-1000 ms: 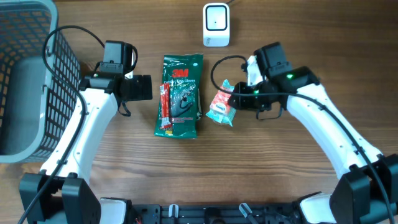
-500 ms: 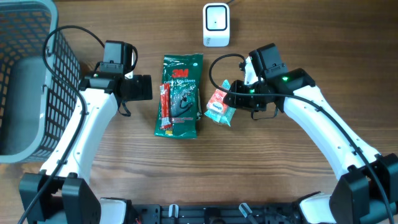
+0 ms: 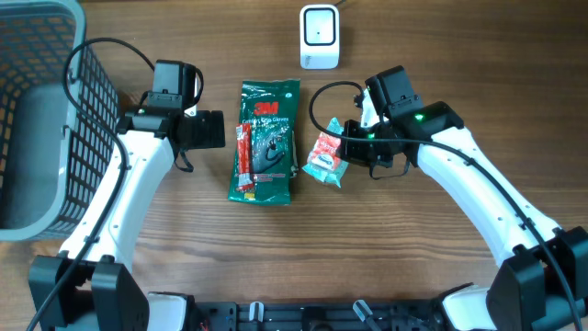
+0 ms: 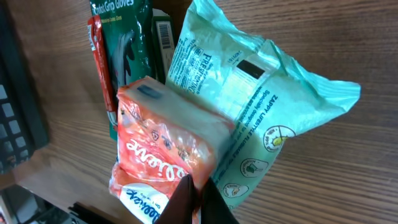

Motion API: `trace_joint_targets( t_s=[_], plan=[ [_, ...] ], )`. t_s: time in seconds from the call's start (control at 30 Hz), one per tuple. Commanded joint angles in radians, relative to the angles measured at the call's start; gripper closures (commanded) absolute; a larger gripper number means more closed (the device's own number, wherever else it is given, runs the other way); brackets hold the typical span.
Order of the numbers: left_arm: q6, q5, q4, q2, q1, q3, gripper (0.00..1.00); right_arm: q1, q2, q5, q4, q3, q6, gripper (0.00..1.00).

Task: Scan the item barcode
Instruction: 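Carry the red tissue pack right and set it on the table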

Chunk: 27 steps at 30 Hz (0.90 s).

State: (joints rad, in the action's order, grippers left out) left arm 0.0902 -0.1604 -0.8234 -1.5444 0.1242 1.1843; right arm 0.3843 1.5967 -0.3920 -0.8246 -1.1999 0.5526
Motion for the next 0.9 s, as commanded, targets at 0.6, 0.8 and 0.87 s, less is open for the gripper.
trace_joint_targets(
  t_s=[0.6,0.8,0.87],
  plan=[
    [-0.008,-0.005,0.0,0.005,-0.005,-0.007,0.0,-0.094,-0.104,0.172,-0.07,0.011,-0.15,0.96],
    [-0.008,-0.005,0.0,0.005,-0.005,-0.007,0.0,-0.159,-0.105,0.296,-0.138,0.011,-0.169,0.96],
    [-0.008,-0.006,0.0,0.005,-0.005,-0.007,0.0,-0.187,-0.099,0.302,-0.178,0.011,-0.225,0.96]
  ],
)
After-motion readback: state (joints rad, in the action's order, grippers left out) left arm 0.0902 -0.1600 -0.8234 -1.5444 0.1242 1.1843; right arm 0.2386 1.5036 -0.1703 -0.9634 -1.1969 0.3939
